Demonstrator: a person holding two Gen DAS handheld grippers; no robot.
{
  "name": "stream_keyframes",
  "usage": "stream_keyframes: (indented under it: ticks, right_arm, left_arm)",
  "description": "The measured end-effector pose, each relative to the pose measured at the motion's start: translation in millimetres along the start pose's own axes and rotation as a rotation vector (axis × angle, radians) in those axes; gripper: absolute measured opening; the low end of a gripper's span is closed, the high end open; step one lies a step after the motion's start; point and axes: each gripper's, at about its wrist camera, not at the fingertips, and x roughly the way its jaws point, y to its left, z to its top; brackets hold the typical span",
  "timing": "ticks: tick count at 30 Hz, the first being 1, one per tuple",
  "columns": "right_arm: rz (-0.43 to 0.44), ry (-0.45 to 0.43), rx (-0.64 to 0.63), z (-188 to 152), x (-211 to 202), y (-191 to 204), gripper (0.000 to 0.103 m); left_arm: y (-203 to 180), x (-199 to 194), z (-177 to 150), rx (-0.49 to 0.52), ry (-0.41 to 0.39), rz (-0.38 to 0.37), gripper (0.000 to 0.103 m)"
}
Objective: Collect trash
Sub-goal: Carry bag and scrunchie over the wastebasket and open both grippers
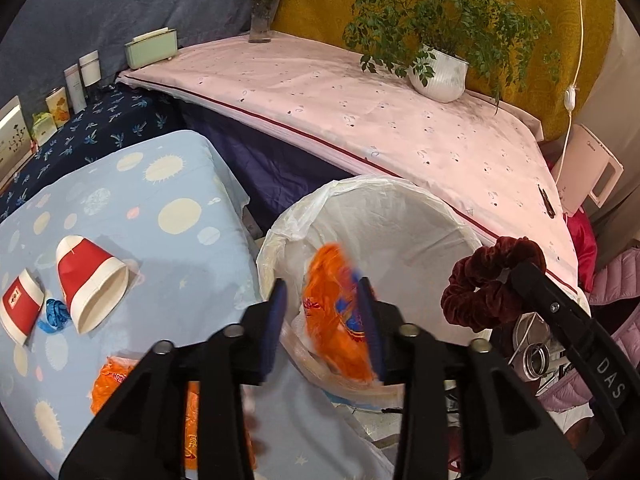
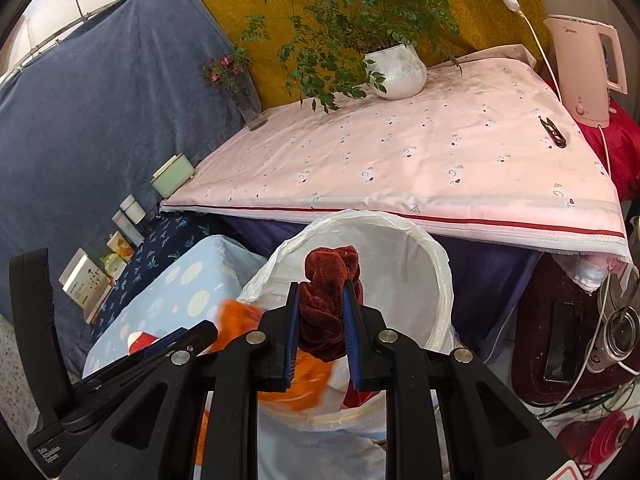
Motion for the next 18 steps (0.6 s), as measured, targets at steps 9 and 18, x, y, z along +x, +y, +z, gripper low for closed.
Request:
stream_keyframes:
  ticks: [9,18]
  right_arm:
    - [0.009,0.03,-0.018,-3.3,15.6,9.6,0.024]
    - [0.011,0.041,-0.046,-6.6,19.5,24.7,0.027]
  left_arm:
    - [14.5,-0.1,-0.8,-0.036,-0.005,0.026,0.058]
    - [38.3,-7.5,-7.5,-0.092,-0.007,0.054,0.063]
